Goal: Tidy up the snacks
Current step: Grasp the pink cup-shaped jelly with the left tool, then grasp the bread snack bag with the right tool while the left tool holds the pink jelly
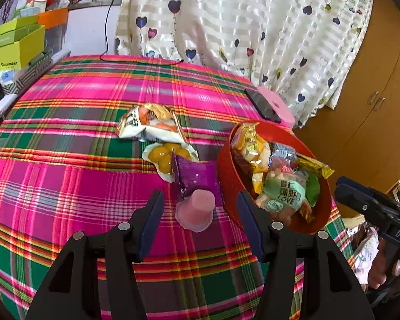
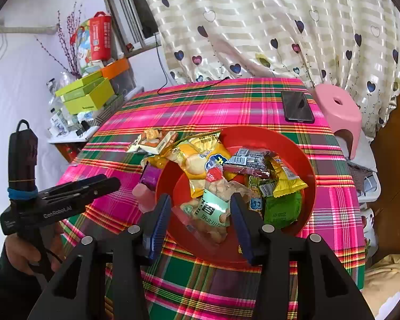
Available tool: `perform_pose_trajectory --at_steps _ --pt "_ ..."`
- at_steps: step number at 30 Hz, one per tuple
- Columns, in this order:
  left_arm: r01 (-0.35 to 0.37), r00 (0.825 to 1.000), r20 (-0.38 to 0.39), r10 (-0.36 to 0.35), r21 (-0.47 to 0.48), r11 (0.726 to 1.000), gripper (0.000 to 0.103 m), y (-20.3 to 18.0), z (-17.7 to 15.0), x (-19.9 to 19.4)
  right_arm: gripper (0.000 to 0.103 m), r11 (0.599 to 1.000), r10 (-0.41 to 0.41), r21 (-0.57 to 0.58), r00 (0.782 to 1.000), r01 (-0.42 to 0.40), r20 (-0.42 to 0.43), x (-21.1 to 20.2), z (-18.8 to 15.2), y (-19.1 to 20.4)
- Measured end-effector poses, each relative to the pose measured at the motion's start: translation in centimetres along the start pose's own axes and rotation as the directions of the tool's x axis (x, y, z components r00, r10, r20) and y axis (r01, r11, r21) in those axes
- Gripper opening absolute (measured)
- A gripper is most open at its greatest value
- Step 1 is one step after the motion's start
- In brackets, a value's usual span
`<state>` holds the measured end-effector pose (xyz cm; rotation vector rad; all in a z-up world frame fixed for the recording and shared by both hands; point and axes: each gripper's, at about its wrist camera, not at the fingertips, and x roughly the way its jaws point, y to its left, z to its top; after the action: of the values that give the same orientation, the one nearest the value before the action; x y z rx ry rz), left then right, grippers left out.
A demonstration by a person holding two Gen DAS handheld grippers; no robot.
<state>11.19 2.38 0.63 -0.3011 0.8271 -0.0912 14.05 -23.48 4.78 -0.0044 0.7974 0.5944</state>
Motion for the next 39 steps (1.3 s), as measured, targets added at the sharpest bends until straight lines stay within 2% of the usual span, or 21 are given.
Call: perform_pose_trajectory --at_steps 10,13,14,17,20,22,24,33,39 --pt "-0.008 0.998 -0.058 0.009 0.022 1.0 0.057 -0.4 -0.8 3.1 0.046 1.0 0.01 0.001 1.0 -0.01 -0.029 1.6 0.0 0.0" --pt "-0.01 0.998 -0.054 0.012 0.026 1.0 0.057 -0.4 -1.0 3.8 0.046 1.0 0.011 0.003 0.999 -0.011 -0.036 2.0 0.1 0.0" --pt "-0.013 0.999 -0.051 0.014 0.026 1.0 0.056 -0.4 -1.0 3.9 0.046 1.0 0.01 0.004 0.999 -0.01 -0.037 2.1 0.1 -0.1" --pt "-0.029 0.998 -0.052 0.03 0.026 0.999 0.042 -0.2 -1.1 4.7 0.046 1.0 0.01 0.004 0.999 -0.01 -0.037 2.1 0.2 -0.1" --pt "-0.055 0.997 -0.046 0.056 0.023 0.998 0.035 0.0 -1.2 5.1 0.046 1.0 0.013 0.002 0.999 -0.013 -0.036 2.3 0.3 -0.2" --pt "-0.053 0.998 -0.04 0.054 0.024 0.998 0.034 0.3 -1.2 5.0 0.046 1.0 0.018 -0.002 0.999 -0.018 -0.035 2.5 0.4 0.0" --pt "-0.048 0.998 -0.028 0.049 0.028 0.998 0.028 0.5 -1.2 4.6 0.046 1.0 0.021 -0.011 0.999 -0.022 -0.039 2.9 0.7 0.2" --pt "-0.059 0.998 -0.009 0.059 0.021 0.998 0.027 2.2 -1.8 2.9 0.046 0.995 0.051 -0.079 0.997 -0.055 -0.051 5.0 2.4 3.1" --pt "-0.086 0.996 0.024 0.086 -0.015 0.996 0.027 4.4 -1.9 1.3 0.046 0.983 0.082 -0.156 0.992 -0.096 -0.096 7.6 3.4 5.8"
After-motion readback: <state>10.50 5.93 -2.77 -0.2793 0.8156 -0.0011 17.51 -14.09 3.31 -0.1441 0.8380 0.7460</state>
